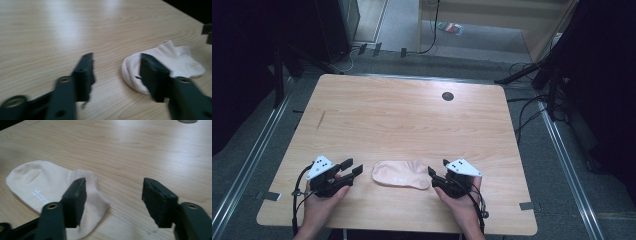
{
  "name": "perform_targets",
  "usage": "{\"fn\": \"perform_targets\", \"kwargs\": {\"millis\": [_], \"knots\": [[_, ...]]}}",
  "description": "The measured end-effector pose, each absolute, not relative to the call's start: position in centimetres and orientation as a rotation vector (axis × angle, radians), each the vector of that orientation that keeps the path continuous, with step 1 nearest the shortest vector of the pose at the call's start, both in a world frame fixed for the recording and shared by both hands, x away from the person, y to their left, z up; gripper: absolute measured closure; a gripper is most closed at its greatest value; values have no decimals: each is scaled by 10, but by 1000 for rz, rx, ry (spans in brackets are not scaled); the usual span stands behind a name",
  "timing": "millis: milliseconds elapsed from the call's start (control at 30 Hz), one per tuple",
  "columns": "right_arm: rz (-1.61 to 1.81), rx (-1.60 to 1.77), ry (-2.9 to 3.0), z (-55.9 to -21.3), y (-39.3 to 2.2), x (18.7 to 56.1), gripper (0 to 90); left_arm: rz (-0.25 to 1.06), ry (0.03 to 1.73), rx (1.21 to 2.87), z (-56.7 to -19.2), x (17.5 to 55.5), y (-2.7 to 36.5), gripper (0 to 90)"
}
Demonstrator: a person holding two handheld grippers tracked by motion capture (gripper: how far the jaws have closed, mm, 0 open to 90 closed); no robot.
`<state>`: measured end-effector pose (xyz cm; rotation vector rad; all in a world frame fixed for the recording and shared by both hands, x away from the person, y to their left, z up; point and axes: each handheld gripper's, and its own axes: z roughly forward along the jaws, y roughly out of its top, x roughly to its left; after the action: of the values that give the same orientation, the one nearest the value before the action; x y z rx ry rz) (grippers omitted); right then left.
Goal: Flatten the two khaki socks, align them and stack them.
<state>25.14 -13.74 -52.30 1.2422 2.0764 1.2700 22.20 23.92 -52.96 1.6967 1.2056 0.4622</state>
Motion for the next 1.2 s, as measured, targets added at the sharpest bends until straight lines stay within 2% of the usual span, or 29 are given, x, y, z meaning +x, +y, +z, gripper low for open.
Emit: {"fn": "perform_targets", "kwargs": {"millis": [67, 133, 233, 300, 733, 1200], "knots": [[1260, 1257, 2057, -523, -144, 253, 243, 474, 1229, 1703, -530, 223, 243, 227], [1256, 1288, 2046, -522, -149, 253, 152, 448, 1219, 1687, -529, 222, 250, 129], [1241, 1337, 2027, -519, -163, 254, 30, 462, 1221, 1675, -528, 222, 260, 42], [1246, 1379, 2016, -519, -173, 256, 0, 462, 1240, 1655, -529, 222, 268, 30], [1162, 1399, 1941, -532, -230, 257, 0, 556, 1359, 1634, -544, 225, 310, 29], [1096, 1499, 1877, -543, -278, 252, 0, 582, 1373, 1622, -546, 215, 348, 16]]}}
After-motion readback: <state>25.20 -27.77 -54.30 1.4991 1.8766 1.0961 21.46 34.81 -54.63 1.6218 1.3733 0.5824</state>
